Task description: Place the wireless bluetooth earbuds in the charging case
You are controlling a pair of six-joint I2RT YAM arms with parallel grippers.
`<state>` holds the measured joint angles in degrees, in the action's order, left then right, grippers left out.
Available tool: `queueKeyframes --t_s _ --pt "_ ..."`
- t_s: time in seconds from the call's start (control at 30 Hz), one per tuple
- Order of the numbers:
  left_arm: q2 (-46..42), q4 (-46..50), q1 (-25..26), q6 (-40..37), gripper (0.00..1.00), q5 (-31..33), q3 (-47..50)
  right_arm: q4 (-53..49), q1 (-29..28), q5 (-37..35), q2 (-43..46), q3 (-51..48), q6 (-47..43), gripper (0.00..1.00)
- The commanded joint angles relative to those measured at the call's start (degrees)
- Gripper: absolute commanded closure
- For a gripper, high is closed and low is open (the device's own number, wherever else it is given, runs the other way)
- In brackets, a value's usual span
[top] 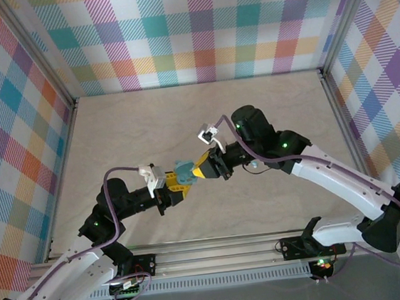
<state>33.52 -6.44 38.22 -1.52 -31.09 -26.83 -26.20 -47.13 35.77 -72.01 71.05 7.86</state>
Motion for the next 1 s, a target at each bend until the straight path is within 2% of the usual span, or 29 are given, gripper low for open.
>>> queueKeyframes --t_s 0.0,0.17,0.97 --pt "-0.56 -3.08 0.19 1.32 1.0 -1.96 -2.32 2.76 -0.5 2.05 -0.4 0.88 -3.16 0.85" --pt "-0.82 -3.32 0.19 1.77 1.0 -2.37 -3.03 4.81 -0.68 2.02 -0.45 -0.86 -5.45 0.8" --pt "1.9 -8.42 0.19 4.07 1.0 -3.1 -4.63 1.89 -1.03 4.13 -0.85 -1.71 -7.59 0.81"
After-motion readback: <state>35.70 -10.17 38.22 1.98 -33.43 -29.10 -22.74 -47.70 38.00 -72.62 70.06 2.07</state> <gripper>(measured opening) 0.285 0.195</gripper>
